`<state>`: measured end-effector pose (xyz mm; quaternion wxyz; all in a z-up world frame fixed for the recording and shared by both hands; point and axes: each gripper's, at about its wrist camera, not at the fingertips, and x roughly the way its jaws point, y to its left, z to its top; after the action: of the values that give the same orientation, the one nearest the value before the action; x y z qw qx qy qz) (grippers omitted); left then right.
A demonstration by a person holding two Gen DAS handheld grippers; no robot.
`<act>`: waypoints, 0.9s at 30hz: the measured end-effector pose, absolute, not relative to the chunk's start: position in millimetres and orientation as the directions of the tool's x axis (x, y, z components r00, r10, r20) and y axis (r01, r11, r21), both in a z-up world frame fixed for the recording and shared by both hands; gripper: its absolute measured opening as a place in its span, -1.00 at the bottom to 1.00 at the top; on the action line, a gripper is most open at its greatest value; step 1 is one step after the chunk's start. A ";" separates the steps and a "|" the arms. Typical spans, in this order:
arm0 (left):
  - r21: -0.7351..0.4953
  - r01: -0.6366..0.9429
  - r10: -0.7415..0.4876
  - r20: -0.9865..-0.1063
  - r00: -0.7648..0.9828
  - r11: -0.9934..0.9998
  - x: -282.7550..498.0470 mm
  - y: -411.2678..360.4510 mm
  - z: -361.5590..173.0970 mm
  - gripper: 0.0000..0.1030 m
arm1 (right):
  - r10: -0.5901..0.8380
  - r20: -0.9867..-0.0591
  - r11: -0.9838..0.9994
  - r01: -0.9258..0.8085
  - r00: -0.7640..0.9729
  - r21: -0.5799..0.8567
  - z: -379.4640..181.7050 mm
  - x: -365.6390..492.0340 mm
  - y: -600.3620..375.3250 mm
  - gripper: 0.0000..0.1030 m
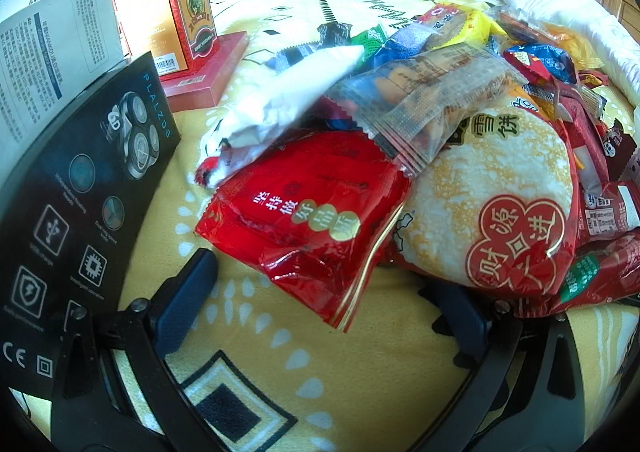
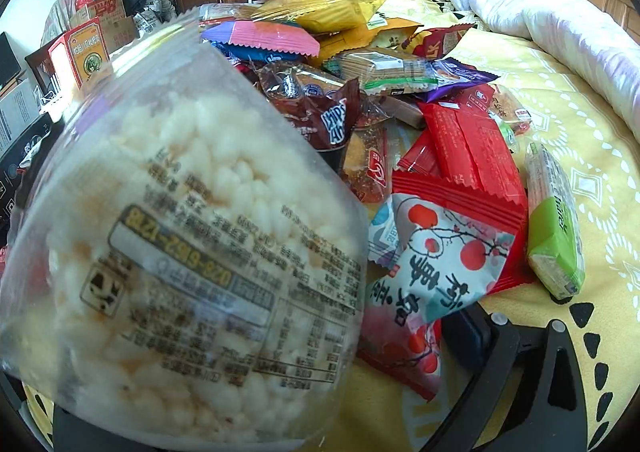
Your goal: Organize snacks
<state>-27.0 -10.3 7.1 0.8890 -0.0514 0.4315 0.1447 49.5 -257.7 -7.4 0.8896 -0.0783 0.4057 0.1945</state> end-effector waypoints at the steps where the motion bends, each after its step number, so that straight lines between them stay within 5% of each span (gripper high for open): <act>1: 0.033 -0.302 0.212 -0.782 0.586 0.953 -27.2 -10.4 7.3 1.00 | 0.283 -0.753 0.912 -0.410 0.595 0.019 -7.4 49.4 -257.5 1.00; 27: 0.033 -0.302 0.213 -0.781 0.587 0.953 -27.6 -9.9 7.5 1.00 | 0.286 -0.751 0.912 -0.410 0.595 0.023 -6.7 49.5 -258.4 1.00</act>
<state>-27.6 -9.9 7.5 0.8892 -0.0515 0.4309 0.1447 49.5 -258.4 -6.8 0.8896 -0.0765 0.4054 0.1958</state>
